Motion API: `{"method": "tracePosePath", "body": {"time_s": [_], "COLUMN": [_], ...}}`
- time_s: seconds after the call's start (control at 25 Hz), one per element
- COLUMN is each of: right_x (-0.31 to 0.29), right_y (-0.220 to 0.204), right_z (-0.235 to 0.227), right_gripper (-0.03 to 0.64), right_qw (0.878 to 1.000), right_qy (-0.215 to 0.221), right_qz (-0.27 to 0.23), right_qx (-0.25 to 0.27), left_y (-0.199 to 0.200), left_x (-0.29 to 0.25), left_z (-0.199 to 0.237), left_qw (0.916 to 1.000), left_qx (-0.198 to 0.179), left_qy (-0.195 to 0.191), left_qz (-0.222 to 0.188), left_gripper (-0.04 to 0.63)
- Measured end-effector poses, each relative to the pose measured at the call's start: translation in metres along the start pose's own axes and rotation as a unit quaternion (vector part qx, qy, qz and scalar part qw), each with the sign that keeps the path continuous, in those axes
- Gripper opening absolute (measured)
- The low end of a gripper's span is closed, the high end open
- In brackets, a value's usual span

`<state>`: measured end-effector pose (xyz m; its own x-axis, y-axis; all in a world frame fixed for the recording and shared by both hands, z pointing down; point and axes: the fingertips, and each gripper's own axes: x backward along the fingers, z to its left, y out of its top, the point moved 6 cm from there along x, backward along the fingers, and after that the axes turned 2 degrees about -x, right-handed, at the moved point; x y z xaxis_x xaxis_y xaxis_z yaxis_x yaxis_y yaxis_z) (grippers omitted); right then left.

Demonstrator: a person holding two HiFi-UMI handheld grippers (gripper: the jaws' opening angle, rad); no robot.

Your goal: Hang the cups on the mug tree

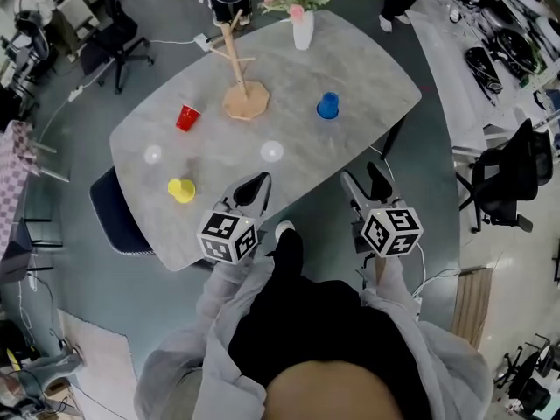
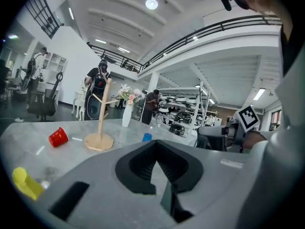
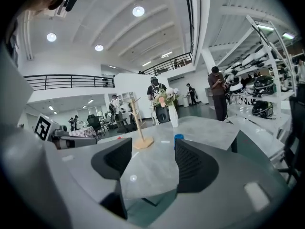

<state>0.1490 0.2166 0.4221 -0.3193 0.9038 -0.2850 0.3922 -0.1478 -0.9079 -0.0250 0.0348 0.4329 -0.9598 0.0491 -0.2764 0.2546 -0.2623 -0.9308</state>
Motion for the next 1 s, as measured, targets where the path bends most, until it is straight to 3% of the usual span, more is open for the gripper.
{"method": "tracePosePath", "body": {"time_s": [0.32, 0.6, 0.8, 1.0], "right_x": [-0.103, -0.163, -0.216, -0.265], "right_y": [0.030, 0.015, 0.002, -0.015], "right_z": [-0.039, -0.080, -0.113, -0.145], "right_gripper": [0.276, 0.276, 0.282, 0.319], "right_qw": [0.999, 0.995, 0.990, 0.982], "right_qy": [-0.011, -0.021, -0.011, -0.008], "right_qz": [0.016, 0.091, 0.135, 0.181], "right_qx": [0.034, 0.039, 0.043, 0.043], "left_y": [0.024, 0.011, -0.002, -0.003], "left_x": [-0.062, -0.076, -0.093, -0.111], "left_z": [0.067, 0.086, 0.096, 0.102], "left_qw": [0.9997, 0.9966, 0.9908, 0.9787], "left_qx": [0.015, 0.059, 0.088, 0.126], "left_qy": [0.020, 0.053, 0.097, 0.157], "left_qz": [0.006, 0.023, 0.035, 0.040], "left_gripper": [-0.003, -0.003, -0.003, -0.003]}}
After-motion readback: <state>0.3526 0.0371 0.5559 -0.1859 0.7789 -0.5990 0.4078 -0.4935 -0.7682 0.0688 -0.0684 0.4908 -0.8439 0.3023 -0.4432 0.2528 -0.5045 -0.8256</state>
